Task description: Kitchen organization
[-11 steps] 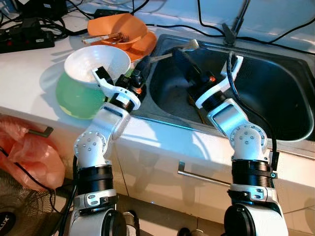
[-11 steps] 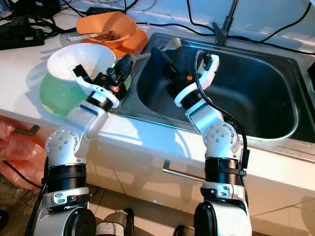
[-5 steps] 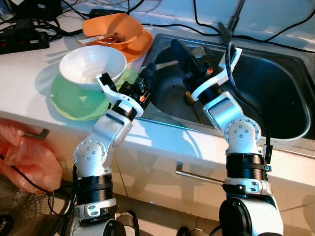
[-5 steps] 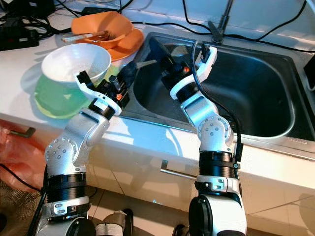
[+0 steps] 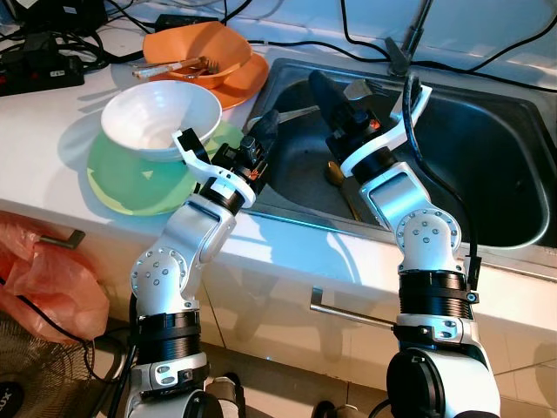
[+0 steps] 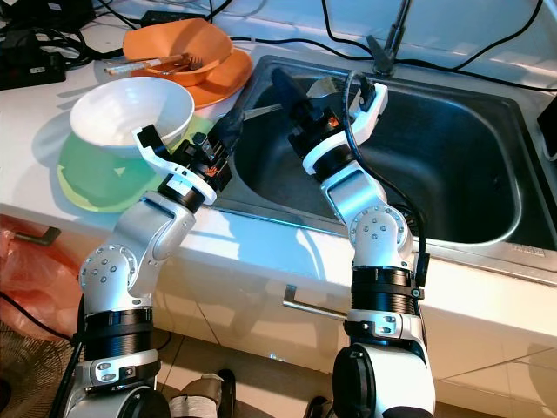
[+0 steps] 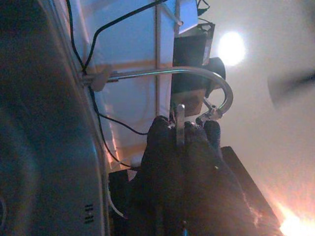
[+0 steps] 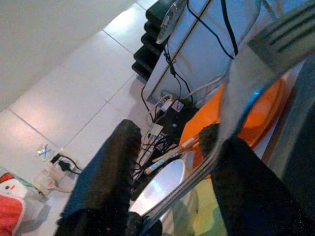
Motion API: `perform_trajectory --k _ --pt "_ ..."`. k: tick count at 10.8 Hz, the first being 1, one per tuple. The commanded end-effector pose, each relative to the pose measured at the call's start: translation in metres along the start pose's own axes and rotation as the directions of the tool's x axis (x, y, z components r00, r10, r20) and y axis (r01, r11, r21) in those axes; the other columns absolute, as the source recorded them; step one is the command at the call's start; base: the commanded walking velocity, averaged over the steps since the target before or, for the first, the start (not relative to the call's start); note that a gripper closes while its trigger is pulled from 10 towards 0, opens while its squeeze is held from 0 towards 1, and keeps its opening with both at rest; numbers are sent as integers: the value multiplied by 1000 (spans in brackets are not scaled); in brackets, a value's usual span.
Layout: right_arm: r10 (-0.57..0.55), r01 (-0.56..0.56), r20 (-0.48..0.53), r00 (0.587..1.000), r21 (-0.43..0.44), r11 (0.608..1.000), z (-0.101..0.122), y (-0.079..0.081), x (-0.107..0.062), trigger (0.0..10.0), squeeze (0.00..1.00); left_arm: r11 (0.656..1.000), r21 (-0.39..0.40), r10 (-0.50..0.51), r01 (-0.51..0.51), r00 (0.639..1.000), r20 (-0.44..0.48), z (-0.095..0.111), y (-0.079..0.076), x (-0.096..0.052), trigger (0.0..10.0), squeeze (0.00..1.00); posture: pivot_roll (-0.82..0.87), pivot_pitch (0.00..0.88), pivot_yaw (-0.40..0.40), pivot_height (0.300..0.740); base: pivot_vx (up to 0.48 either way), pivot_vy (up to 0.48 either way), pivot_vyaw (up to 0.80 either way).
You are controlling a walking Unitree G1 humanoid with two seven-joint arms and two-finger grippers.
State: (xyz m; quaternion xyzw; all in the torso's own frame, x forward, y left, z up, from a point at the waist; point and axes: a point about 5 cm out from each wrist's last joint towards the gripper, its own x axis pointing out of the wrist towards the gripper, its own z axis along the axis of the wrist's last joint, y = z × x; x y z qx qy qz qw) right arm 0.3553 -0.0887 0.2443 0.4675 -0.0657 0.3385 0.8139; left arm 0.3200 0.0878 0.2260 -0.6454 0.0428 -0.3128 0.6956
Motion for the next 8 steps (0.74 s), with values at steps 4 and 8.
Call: perform_trajectory --k 4,8 --pt "33 -33 29 999 -6 999 6 9 8 0 0 999 -52 16 -18 999 -31 -20 2 6 0 0 152 142 -17 740 0 0 0" --pt "16 -15 41 999 -20 1000 7 6 7 0 0 992 110 66 -58 995 -75 -21 7 6 9098 0 154 141 -18 740 0 0 0"
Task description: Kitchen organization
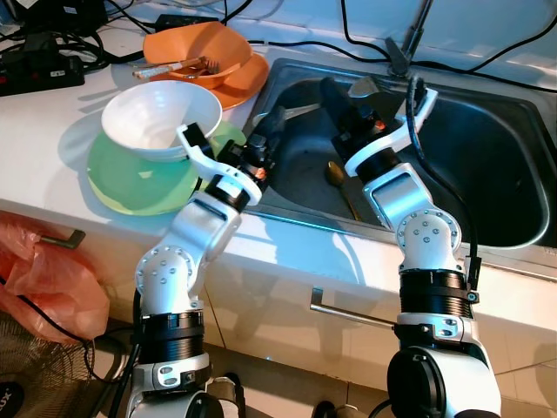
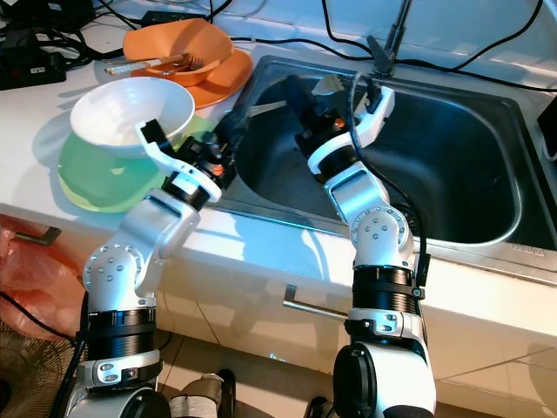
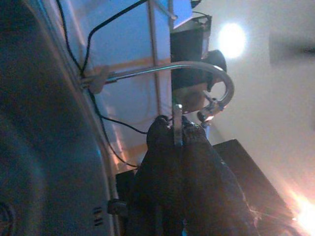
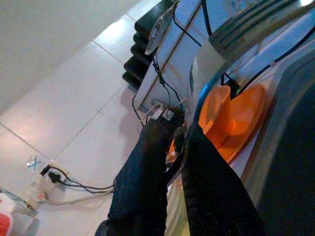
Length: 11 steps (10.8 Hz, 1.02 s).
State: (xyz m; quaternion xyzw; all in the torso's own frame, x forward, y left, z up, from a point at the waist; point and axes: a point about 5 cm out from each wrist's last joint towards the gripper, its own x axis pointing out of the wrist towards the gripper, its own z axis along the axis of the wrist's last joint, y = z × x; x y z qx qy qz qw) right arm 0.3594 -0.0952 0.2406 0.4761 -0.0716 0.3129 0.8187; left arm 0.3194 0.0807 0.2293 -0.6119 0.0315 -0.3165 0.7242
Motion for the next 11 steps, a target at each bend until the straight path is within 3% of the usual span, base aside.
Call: perform_trajectory --k 1,3,4,6,7,8,9,10,11 --pt "50 -50 5 999 -24 998 3 13 8 0 0 998 25 64 -62 995 -75 -17 9 2 10000 0 155 141 -17 740 0 0 0" --pt "36 -36 12 999 -30 999 4 11 8 0 0 995 65 75 -70 993 -89 -19 10 2 10000 0 155 141 -17 740 0 0 0" --pt "9 -8 30 1000 -44 999 7 7 8 0 0 990 117 96 -84 990 -106 -21 13 1 10000 1000 156 141 -17 740 0 0 0" --pt "-81 88 74 994 -102 991 17 -4 8 0 0 969 227 124 -95 985 -118 -18 15 -1 10000 1000 160 142 -19 740 0 0 0" --pt "-156 171 98 983 -177 969 22 -13 6 0 0 942 309 172 -132 980 -105 -14 19 -3 10000 1000 165 144 -19 740 0 0 0" --pt "-223 251 123 967 -301 920 27 -22 4 0 0 882 451 208 -136 972 -114 -10 20 -2 10000 1000 168 144 -20 740 0 0 0" --pt "-267 291 117 957 -435 852 29 -30 1 0 0 849 513 210 -126 972 -108 -7 17 -1 10000 1000 174 145 -20 740 0 0 0" --pt "-322 319 99 942 -563 763 30 -41 -2 0 0 769 631 228 -98 965 -128 -6 15 0 10000 1000 176 143 -19 740 0 0 0" --pt "-387 316 57 920 -692 650 29 -56 -7 0 0 668 743 243 -47 957 -157 -7 14 -1 10000 1000 177 143 -15 740 0 0 0"
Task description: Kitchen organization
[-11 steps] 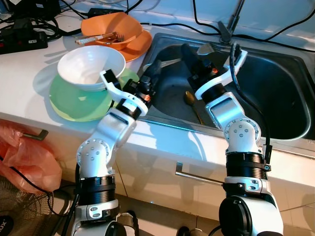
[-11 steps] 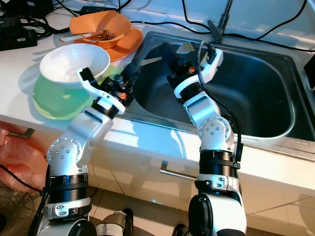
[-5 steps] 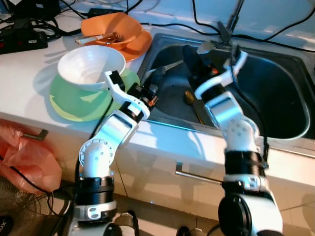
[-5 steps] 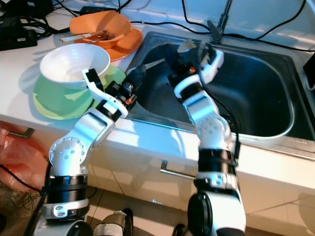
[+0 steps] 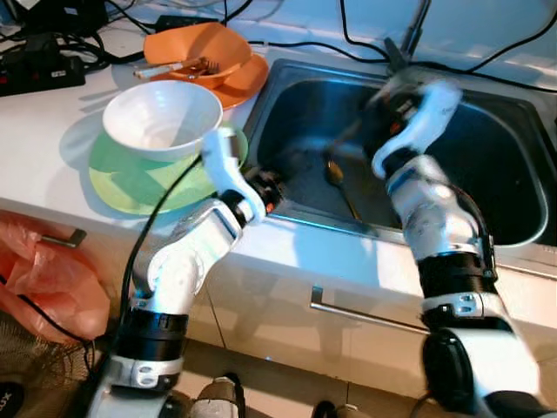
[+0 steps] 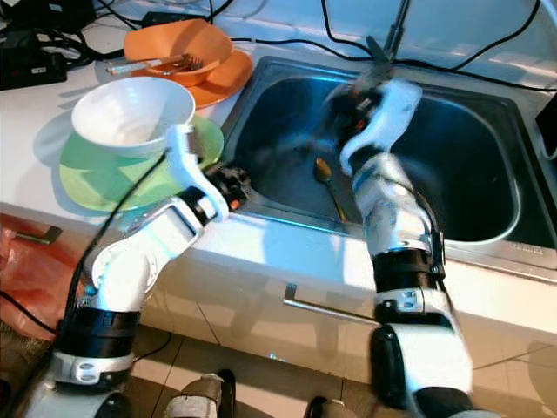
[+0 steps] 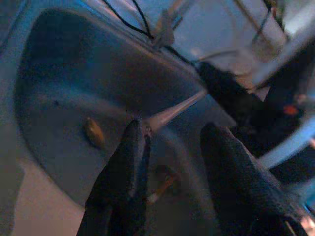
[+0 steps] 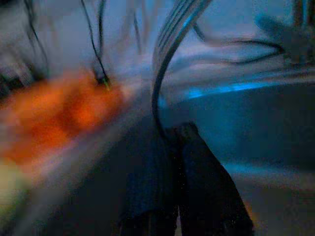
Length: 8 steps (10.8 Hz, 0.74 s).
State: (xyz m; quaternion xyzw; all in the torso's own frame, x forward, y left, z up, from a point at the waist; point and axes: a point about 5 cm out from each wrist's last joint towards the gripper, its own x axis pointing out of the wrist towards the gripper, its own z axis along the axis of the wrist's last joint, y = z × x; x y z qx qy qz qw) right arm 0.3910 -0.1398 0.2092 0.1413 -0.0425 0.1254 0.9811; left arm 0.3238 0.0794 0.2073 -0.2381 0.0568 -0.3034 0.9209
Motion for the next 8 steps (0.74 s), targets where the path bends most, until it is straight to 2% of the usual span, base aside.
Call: perform_trajectory --k 1,2,3,5,8 --pt "-13 4 -68 998 -136 991 -9 -8 1 0 0 993 110 -37 36 999 7 5 -9 1 10000 1000 177 142 -14 740 0 0 0" --pt "-6 -25 -129 992 -239 971 -20 -13 0 0 0 984 173 -44 45 999 -13 6 -10 3 10000 1000 179 143 -11 740 0 0 0" --pt "10 -70 -196 981 -304 950 -32 -17 -2 0 0 971 235 -49 53 999 -23 7 -10 3 10000 1000 181 145 -11 740 0 0 0" --pt "9 -128 -282 959 -408 904 -42 -25 -4 0 0 942 331 -45 52 999 -30 7 -11 3 10000 1000 188 144 -13 740 0 0 0" --pt "-92 -93 -315 945 -528 844 -46 -41 -6 0 0 925 377 -44 53 998 -33 8 -13 0 10000 1000 201 137 -13 740 0 0 0"
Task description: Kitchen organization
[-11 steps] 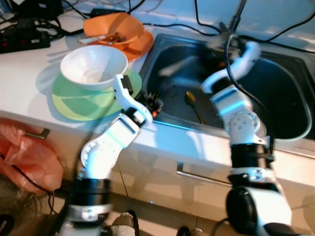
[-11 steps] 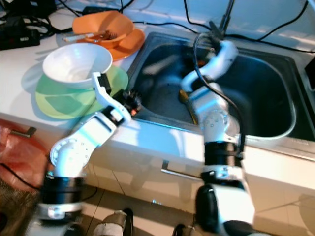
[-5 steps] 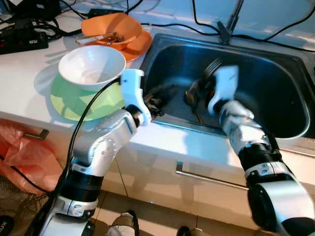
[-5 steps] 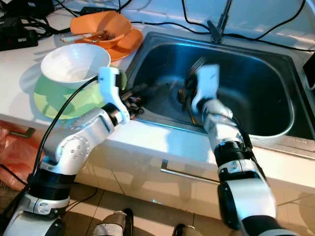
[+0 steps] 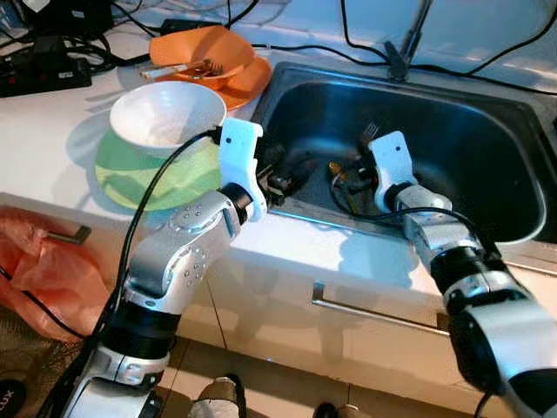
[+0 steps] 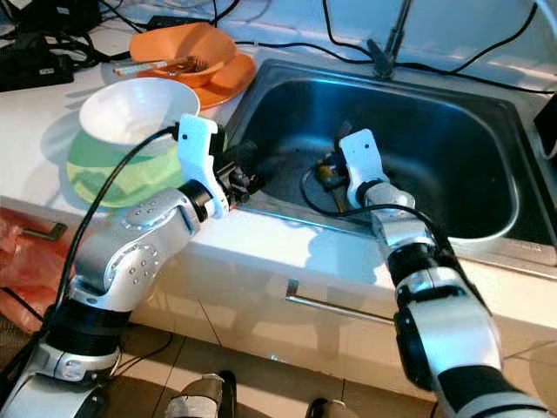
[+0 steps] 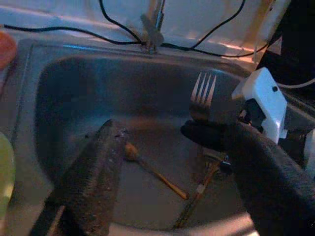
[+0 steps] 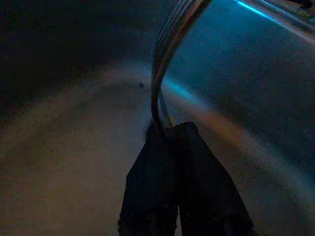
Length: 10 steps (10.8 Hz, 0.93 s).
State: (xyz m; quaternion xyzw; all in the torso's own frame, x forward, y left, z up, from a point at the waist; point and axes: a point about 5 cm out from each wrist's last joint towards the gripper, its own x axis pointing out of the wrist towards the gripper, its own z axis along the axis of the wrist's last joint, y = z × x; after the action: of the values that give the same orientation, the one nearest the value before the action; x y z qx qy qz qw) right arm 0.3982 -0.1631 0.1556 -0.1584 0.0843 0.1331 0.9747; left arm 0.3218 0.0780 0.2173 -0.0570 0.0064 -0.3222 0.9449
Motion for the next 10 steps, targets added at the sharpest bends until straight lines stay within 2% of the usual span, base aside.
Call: perform_trajectory --k 1,2,3,4,5,8,10 --pt "-11 10 -18 1000 -33 999 -4 -3 -1 0 0 999 27 -21 21 1000 0 2 -4 0 10000 1000 202 132 -10 740 0 0 0" --pt "-7 7 -18 1000 -45 999 -4 -2 -1 0 0 999 41 -30 30 1000 -6 2 -4 0 10000 1000 202 133 -9 740 0 0 0" --pt "1 -2 -18 1000 -58 998 -4 -1 0 3020 0 998 65 -26 26 1000 -10 3 -3 0 10000 1000 200 138 -9 740 0 0 0" --pt "17 -18 -7 1000 -59 998 -2 2 1 10000 0 996 89 -7 8 1000 -10 5 -2 1 10000 1000 203 138 -11 740 0 0 0" --pt "24 -24 1 1000 -60 998 -1 4 1 10000 1000 996 92 12 -12 1000 -1 6 0 0 10000 16 203 140 -11 740 0 0 0" --pt "33 -30 41 999 -86 996 4 10 3 10000 1000 991 110 73 -74 997 12 9 11 -5 10000 0 212 140 -13 740 0 0 0" --pt "34 -30 56 998 -78 997 6 11 3 10000 1000 990 118 74 -76 997 25 12 10 -5 10000 0 213 140 -15 740 0 0 0"
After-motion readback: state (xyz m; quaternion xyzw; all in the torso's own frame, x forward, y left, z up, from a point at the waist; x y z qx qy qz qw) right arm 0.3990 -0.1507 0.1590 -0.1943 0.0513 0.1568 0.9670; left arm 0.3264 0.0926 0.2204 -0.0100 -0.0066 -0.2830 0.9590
